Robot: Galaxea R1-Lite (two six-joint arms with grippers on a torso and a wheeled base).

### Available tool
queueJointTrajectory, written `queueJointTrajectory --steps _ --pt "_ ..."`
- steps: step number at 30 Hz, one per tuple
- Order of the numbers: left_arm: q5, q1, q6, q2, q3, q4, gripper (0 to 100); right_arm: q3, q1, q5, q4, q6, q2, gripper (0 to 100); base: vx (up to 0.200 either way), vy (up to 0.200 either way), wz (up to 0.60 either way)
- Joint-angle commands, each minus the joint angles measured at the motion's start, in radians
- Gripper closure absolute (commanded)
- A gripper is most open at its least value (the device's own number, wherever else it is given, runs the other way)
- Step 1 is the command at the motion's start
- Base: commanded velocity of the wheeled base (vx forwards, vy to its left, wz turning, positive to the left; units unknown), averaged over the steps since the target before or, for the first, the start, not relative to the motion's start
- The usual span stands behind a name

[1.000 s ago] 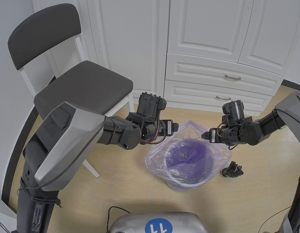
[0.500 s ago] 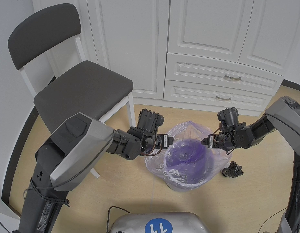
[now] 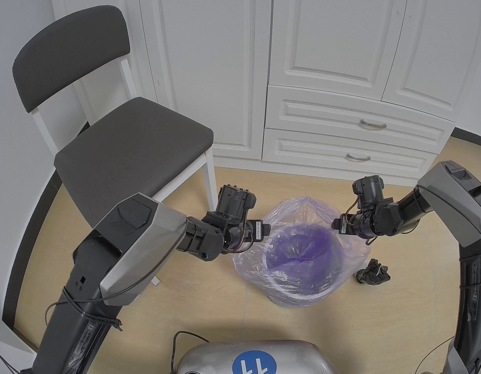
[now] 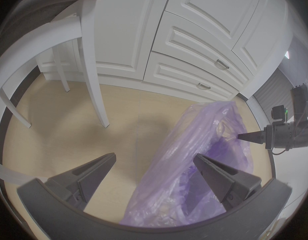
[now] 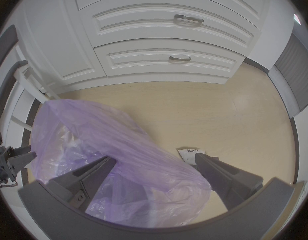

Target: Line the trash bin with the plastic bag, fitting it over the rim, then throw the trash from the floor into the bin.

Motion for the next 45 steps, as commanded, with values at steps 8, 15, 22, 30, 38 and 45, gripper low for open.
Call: queueJointTrajectory --steps 8,15,22,30,38,45 --pt "0.009 0.04 -0.008 0.135 -0.16 0.006 0 -0.084 -0.043 0.003 -0.09 0.07 0.093 0 0.0 0.0 0.0" --pt "0.01 0.05 -0.011 0.19 -0.206 0.001 0 -0.123 -0.053 0.003 -0.098 0.073 0.136 0 0.0 0.0 0.0" --pt "0.007 0.056 -0.012 0.201 -0.206 -0.032 0 -0.192 -0.075 0.003 -0.095 0.1 0.201 0 0.0 0.0 0.0" --pt "0.004 0.058 -0.009 0.216 -0.206 -0.057 0 -0.218 -0.076 0.006 -0.087 0.11 0.247 0 0.0 0.0 0.0" --pt "0.009 0.069 0.006 0.216 -0.206 0.041 0 -0.23 -0.078 0.003 -0.06 0.104 0.275 0 0.0 0.0 0.0" --pt "0.009 0.07 0.014 0.219 -0.206 0.056 0 -0.261 -0.086 0.003 -0.057 0.113 0.294 0 0.0 0.0 0.0"
